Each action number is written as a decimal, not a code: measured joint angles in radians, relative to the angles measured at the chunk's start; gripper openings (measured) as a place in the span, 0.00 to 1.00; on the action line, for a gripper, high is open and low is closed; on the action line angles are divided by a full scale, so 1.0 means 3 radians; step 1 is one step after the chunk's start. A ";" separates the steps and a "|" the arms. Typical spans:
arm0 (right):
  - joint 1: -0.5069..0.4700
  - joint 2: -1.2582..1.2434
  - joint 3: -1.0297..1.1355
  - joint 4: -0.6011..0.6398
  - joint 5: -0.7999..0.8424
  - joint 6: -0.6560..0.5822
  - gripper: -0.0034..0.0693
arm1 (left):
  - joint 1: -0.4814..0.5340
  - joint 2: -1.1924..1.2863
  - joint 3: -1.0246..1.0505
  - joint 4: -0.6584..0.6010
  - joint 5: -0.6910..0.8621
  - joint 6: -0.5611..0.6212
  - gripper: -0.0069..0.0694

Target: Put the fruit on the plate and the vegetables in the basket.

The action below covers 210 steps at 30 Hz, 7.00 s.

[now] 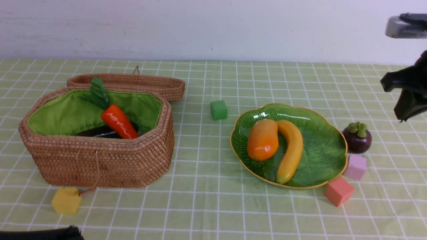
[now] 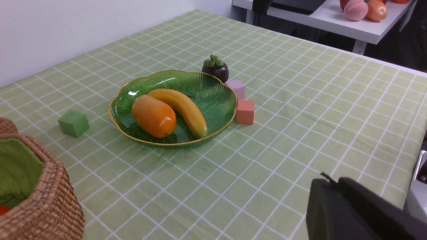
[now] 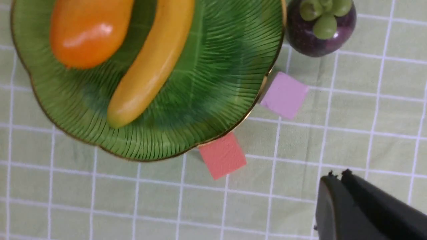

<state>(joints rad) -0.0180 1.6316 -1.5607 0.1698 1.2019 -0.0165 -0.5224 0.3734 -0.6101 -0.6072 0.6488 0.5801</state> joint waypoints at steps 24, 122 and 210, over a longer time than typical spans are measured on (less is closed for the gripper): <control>-0.0201 0.1413 0.0000 0.0257 -0.1796 0.0166 0.89 | 0.0000 0.0000 0.0000 -0.0007 0.0155 0.0003 0.12; 0.0459 -0.4205 0.2578 0.0237 -0.0109 0.0181 0.09 | 0.0000 -0.0903 0.0868 0.0395 -0.0587 -0.0772 0.07; 0.0394 -0.5474 0.5259 -0.0507 -0.2702 0.0538 0.06 | 0.1505 -0.1281 0.2130 0.1605 -0.0855 -0.2509 0.07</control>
<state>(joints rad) 0.1003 -0.0106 0.0169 0.0175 0.3913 0.1450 -0.0708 -0.0109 0.0288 -0.1256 0.3923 -0.1725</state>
